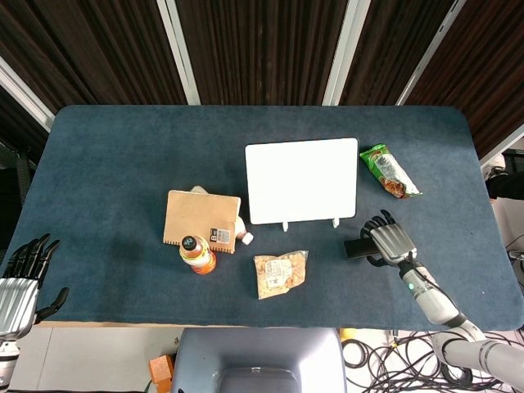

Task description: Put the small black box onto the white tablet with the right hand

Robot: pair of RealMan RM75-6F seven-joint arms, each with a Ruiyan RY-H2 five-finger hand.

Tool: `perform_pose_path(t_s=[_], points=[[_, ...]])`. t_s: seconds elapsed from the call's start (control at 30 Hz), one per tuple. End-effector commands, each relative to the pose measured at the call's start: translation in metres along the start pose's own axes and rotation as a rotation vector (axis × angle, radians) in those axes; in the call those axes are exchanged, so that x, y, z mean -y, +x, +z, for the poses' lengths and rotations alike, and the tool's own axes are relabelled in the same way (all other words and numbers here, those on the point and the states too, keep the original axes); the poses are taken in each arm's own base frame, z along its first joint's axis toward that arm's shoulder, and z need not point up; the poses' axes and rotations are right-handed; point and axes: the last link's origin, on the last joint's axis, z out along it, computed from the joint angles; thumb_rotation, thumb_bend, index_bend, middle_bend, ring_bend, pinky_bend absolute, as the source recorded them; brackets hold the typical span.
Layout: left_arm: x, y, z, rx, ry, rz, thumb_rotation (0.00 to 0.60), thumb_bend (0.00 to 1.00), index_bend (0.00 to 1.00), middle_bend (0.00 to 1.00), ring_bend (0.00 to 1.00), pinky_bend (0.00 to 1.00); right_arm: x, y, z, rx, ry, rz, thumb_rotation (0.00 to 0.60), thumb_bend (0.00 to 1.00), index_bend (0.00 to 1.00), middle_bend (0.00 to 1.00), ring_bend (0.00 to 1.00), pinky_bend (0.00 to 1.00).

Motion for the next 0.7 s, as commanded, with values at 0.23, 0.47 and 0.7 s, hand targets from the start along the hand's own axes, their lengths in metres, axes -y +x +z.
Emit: perform_pose_path(t_s=[0.23, 0.47, 0.7], points=[[0.0008, -0.0001, -0.0007, 0.002, 0.002, 0.001, 0.600, 0.30, 0.00, 0.00, 0.00, 0.11, 0.0035, -0.0020, 0.0030, -0.015, 0.003, -0.002, 0.600, 0.19, 0.51, 0.32, 0.21, 0.08], [0.0018, 0.0015, -0.0022, -0.006, 0.005, -0.001, 0.600, 0.30, 0.00, 0.00, 0.00, 0.11, 0.0052, -0.0021, 0.0038, -0.063, 0.006, -0.007, 0.600, 0.20, 0.69, 0.43, 0.33, 0.15], [0.0024, 0.0019, -0.0022, -0.006, 0.006, -0.003, 0.600, 0.31, 0.00, 0.00, 0.00, 0.11, 0.0077, -0.0009, 0.0048, -0.106, 0.012, -0.011, 0.600, 0.22, 0.80, 0.51, 0.41, 0.21]])
